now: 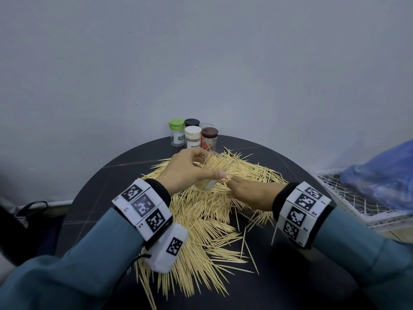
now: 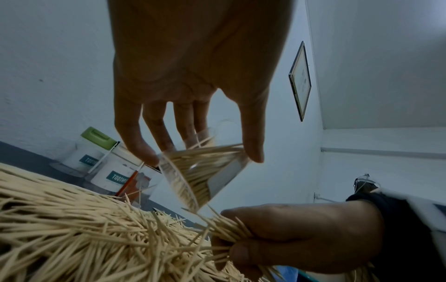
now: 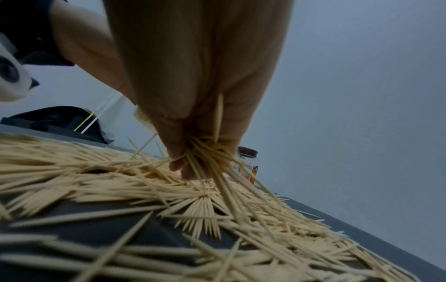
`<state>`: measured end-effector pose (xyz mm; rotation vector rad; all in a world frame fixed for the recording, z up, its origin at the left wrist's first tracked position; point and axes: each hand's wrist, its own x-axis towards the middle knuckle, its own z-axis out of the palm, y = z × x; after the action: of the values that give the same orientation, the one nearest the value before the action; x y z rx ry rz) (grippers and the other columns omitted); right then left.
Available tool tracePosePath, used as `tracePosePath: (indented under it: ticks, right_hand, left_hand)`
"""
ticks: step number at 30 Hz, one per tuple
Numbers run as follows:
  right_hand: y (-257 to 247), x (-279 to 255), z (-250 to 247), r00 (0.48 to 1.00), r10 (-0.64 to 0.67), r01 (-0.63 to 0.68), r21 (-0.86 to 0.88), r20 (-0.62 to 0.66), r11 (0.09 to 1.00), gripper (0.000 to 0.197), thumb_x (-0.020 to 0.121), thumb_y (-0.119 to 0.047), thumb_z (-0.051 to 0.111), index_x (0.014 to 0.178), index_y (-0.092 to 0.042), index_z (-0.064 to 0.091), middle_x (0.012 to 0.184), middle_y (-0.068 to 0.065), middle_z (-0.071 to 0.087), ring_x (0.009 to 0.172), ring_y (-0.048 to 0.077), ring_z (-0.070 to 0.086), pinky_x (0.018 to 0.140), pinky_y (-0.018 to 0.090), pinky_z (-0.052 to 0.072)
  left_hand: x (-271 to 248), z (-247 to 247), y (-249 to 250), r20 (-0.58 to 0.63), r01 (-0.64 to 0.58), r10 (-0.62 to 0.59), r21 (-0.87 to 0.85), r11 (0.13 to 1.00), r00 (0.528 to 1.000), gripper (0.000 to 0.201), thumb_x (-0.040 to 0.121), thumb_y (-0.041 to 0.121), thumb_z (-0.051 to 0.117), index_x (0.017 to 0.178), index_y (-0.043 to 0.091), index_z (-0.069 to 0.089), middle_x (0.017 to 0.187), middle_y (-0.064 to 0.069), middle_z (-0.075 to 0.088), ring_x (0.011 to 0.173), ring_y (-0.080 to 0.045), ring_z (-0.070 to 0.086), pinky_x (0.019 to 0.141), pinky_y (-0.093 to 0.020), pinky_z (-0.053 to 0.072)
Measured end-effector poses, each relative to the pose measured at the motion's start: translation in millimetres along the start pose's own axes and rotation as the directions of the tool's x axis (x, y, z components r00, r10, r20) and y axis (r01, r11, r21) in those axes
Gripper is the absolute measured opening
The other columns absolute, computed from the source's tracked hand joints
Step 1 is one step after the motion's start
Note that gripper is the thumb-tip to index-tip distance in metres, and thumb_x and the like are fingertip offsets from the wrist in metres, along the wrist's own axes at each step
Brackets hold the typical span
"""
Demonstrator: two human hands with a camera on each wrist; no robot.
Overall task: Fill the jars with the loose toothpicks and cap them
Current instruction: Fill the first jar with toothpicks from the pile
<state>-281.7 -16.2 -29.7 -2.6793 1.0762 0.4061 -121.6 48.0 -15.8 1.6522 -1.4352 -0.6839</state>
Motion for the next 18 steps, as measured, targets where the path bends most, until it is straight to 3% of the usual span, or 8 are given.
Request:
tracePosePath:
  ticks: [3, 5, 8, 11, 13, 15, 18]
  right_hand:
    - [4, 2, 1, 1.000, -0.007, 0.007, -0.005, -0.016, 1.000, 0.013, 0.099, -0.007, 0.034, 0.111, -0.008, 0.039, 0.111, 0.012, 0.043, 0.092, 0.014, 0.037, 0.088, 0.026, 0.039]
    - [2, 0, -2, 1.000, -0.013, 0.013, 0.036, 0.001, 0.999, 0.005, 0.102, -0.014, 0.028, 0.101, -0.011, 0.032, 0.103, 0.007, 0.043, 0.089, 0.014, 0.039, 0.084, 0.024, 0.038]
    - [2, -1, -5, 1.000, -0.003, -0.001, 0.155, 0.026, 0.988, 0.020, 0.103, -0.021, 0.021, 0.114, -0.007, 0.032, 0.103, 0.004, 0.053, 0.089, 0.016, 0.050, 0.090, 0.030, 0.043]
    - [5, 0, -8, 1.000, -0.012, 0.009, 0.192, 0.014, 0.981, 0.030, 0.103, -0.018, 0.022, 0.125, -0.002, 0.034, 0.117, 0.011, 0.054, 0.103, 0.023, 0.052, 0.092, 0.029, 0.042]
    - [10, 2, -9, 0.999, -0.038, 0.041, 0.247, -0.014, 0.968, 0.024, 0.103, -0.015, 0.023, 0.117, -0.004, 0.039, 0.097, 0.001, 0.052, 0.090, 0.018, 0.050, 0.080, 0.024, 0.041]
    - [15, 5, -9, 0.996, -0.057, 0.075, 0.345, -0.063, 0.936, 0.013, 0.102, -0.011, 0.026, 0.104, -0.009, 0.038, 0.079, -0.010, 0.041, 0.071, 0.010, 0.042, 0.064, 0.019, 0.037]
    - [22, 11, -11, 0.989, -0.042, 0.120, 0.599, -0.142, 0.792, 0.018, 0.101, -0.007, 0.026, 0.094, -0.016, 0.040, 0.072, -0.005, 0.038, 0.062, 0.008, 0.035, 0.060, 0.022, 0.036]
  left_hand:
    - [1, -2, -1, -0.011, 0.003, -0.003, -0.010, 1.000, 1.000, 0.066, 0.066, 0.040, 0.080, 0.124, 0.019, 0.057, 0.111, 0.003, 0.058, 0.102, -0.011, 0.056, 0.083, -0.024, 0.045]
    - [1, -4, -1, -0.016, 0.002, -0.003, -0.019, 1.000, 1.000, 0.066, 0.066, 0.039, 0.080, 0.124, 0.018, 0.057, 0.111, 0.003, 0.058, 0.103, -0.011, 0.055, 0.085, -0.025, 0.045]
    - [1, -7, 0, -0.030, 0.000, -0.001, -0.046, 0.999, 1.000, 0.063, 0.067, 0.038, 0.080, 0.121, 0.018, 0.056, 0.111, 0.004, 0.057, 0.103, -0.010, 0.054, 0.079, -0.021, 0.042]
    - [2, -10, 1, -0.055, -0.010, 0.006, -0.079, 0.997, 0.998, 0.059, 0.067, 0.037, 0.080, 0.119, 0.019, 0.058, 0.107, 0.008, 0.058, 0.097, -0.005, 0.053, 0.071, -0.012, 0.038]
    - [3, -12, 1, -0.078, -0.014, 0.006, -0.093, 0.996, 0.997, 0.057, 0.065, 0.037, 0.080, 0.116, 0.020, 0.059, 0.102, 0.011, 0.058, 0.093, 0.000, 0.053, 0.072, -0.012, 0.039]
    - [4, -13, 0, -0.094, -0.010, 0.000, -0.105, 0.994, 0.996, 0.063, 0.060, 0.042, 0.080, 0.116, 0.020, 0.061, 0.104, 0.008, 0.060, 0.097, -0.004, 0.055, 0.079, -0.018, 0.042]
    - [4, -12, -1, -0.077, -0.011, 0.002, -0.119, 0.993, 0.997, 0.075, 0.050, 0.052, 0.078, 0.117, 0.020, 0.061, 0.109, 0.004, 0.063, 0.103, -0.009, 0.058, 0.087, -0.024, 0.044]
